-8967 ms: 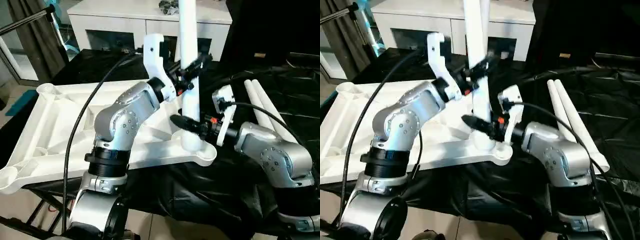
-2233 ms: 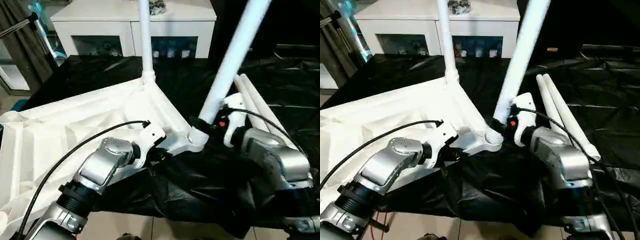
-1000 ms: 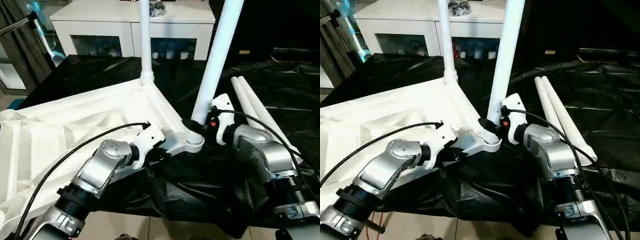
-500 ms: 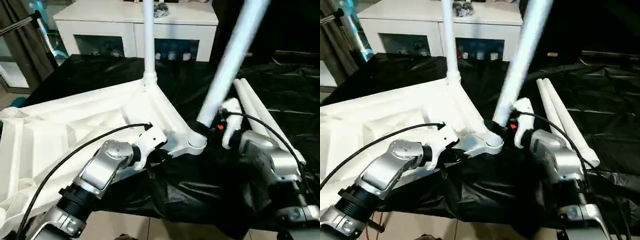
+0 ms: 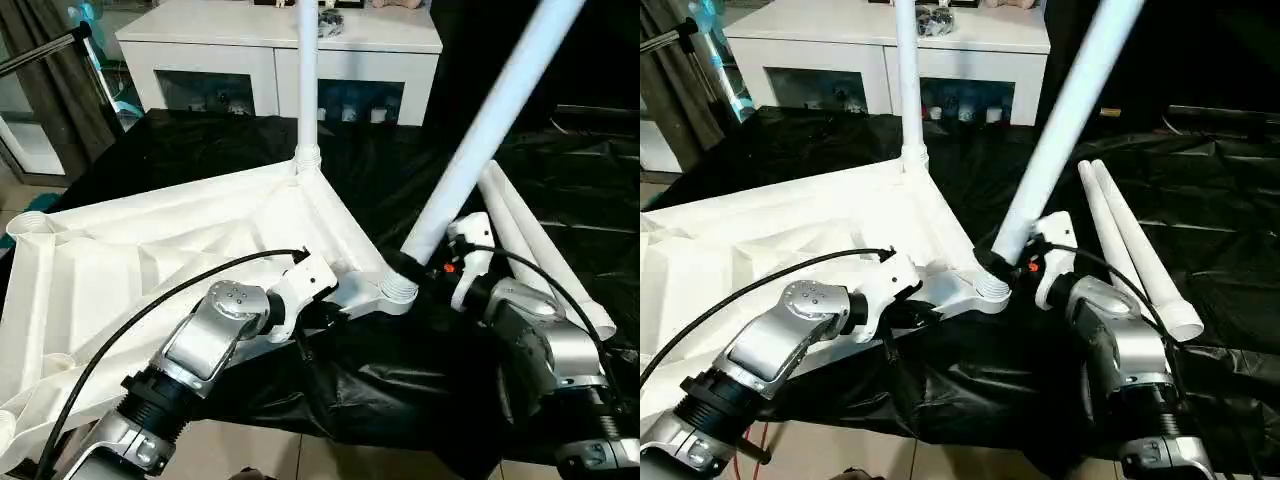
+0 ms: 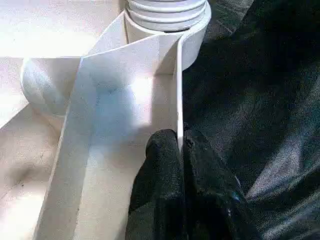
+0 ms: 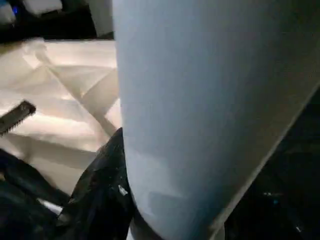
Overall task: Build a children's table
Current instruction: Pick table leg, then rotate leg to tighten
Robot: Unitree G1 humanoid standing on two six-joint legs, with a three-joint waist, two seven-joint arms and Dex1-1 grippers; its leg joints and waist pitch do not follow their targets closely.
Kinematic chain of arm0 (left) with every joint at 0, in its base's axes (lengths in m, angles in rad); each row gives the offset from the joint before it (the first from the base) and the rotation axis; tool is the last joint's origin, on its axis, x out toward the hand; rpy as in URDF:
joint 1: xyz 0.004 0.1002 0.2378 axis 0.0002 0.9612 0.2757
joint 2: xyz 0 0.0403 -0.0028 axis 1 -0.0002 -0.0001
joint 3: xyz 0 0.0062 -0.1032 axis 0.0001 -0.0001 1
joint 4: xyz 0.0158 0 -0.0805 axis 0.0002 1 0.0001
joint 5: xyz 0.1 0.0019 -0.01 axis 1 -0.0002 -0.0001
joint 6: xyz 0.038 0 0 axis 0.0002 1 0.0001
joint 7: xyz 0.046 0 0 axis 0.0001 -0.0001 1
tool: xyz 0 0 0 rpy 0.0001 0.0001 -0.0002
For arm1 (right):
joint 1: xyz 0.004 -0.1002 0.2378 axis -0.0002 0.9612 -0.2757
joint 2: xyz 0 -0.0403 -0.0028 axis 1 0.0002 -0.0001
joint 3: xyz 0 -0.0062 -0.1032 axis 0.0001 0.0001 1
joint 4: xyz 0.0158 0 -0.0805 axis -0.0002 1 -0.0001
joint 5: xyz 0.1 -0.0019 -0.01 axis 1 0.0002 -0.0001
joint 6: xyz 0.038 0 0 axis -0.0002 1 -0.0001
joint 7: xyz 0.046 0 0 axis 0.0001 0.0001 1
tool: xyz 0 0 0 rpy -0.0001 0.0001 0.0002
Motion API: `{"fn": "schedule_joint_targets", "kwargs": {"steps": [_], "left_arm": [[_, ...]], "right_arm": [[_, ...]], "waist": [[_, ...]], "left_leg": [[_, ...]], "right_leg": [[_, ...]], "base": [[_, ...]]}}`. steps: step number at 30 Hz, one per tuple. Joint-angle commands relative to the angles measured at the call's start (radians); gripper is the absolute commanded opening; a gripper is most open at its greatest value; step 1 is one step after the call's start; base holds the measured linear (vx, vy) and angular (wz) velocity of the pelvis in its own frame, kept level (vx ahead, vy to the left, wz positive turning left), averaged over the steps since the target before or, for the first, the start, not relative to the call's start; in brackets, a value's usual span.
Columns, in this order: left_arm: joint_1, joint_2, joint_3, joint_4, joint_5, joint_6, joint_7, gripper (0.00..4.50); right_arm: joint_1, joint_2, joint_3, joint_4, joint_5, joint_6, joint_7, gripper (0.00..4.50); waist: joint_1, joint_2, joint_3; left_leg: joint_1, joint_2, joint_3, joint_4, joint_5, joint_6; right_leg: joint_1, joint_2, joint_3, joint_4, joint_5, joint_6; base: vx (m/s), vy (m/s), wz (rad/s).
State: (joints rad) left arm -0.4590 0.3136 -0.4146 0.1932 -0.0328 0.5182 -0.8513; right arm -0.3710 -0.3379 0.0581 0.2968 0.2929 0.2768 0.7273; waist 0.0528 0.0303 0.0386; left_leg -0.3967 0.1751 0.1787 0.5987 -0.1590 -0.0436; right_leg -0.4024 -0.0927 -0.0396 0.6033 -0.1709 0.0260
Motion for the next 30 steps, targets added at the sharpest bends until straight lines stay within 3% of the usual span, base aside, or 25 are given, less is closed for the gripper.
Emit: {"fn": "schedule_joint_targets", "kwargs": {"steps": [1,4,9,14,23,30], "left_arm": [[-0.013,0.014,-0.017,0.003,0.011,-0.028,-0.027,0.0],[-0.015,0.021,-0.033,0.007,0.023,-0.033,-0.036,0.0],[-0.023,0.023,-0.046,0.011,0.03,-0.035,-0.045,0.0],[-0.035,0.029,-0.062,0.021,0.037,-0.055,-0.07,0.0],[-0.029,0.091,-0.106,-0.024,0.017,-0.172,-0.227,0.0],[-0.036,0.148,-0.1,-0.059,0.006,-0.184,-0.285,0.0]], "right_arm": [[0.033,-0.019,0.059,0.062,-0.083,0.036,-0.017,1.9],[0.015,-0.014,0.082,0.073,-0.1,0.037,-0.011,1.9],[-0.019,-0.009,0.123,0.12,-0.123,0.033,0.024,1.9],[-0.042,-0.012,0.147,0.17,-0.134,0.003,0.084,1.9],[-0.015,-0.046,0.158,0.152,-0.101,-0.075,0.24,1.9],[0.032,-0.073,0.17,0.111,-0.095,-0.117,0.335,1.9]], "waist": [[-0.002,-0.01,-0.055],[-0.007,-0.011,-0.052],[-0.02,-0.012,-0.05],[-0.022,-0.016,-0.05],[-0.017,-0.017,-0.053],[-0.009,-0.011,-0.054]], "left_leg": [[0.024,0.039,-0.016,-0.082,-0.36,0.001],[0.029,0.04,-0.02,-0.086,-0.427,-0.017],[0.03,0.039,-0.025,-0.089,-0.481,-0.029],[0.032,0.04,-0.025,-0.088,-0.495,-0.028],[0.03,0.045,-0.026,-0.094,-0.492,-0.019],[0.031,0.048,-0.025,-0.1,-0.493,-0.023]], "right_leg": [[0.027,-0.039,0.025,-0.085,-0.364,-0.178],[0.023,-0.039,0.024,-0.091,-0.423,-0.165],[0.022,-0.04,0.022,-0.094,-0.442,-0.166],[0.017,-0.042,0.023,-0.099,-0.467,-0.159],[0.022,-0.042,0.025,-0.093,-0.403,-0.181],[0.024,-0.042,0.026,-0.087,-0.334,-0.21]], "base": [[0.0,0.0,0.0],[0.0,0.0,0.0],[0.0,0.0,0.0],[0.0,0.0,0.0],[0.0,0.0,0.0],[0.0,0.0,0.0]]}}
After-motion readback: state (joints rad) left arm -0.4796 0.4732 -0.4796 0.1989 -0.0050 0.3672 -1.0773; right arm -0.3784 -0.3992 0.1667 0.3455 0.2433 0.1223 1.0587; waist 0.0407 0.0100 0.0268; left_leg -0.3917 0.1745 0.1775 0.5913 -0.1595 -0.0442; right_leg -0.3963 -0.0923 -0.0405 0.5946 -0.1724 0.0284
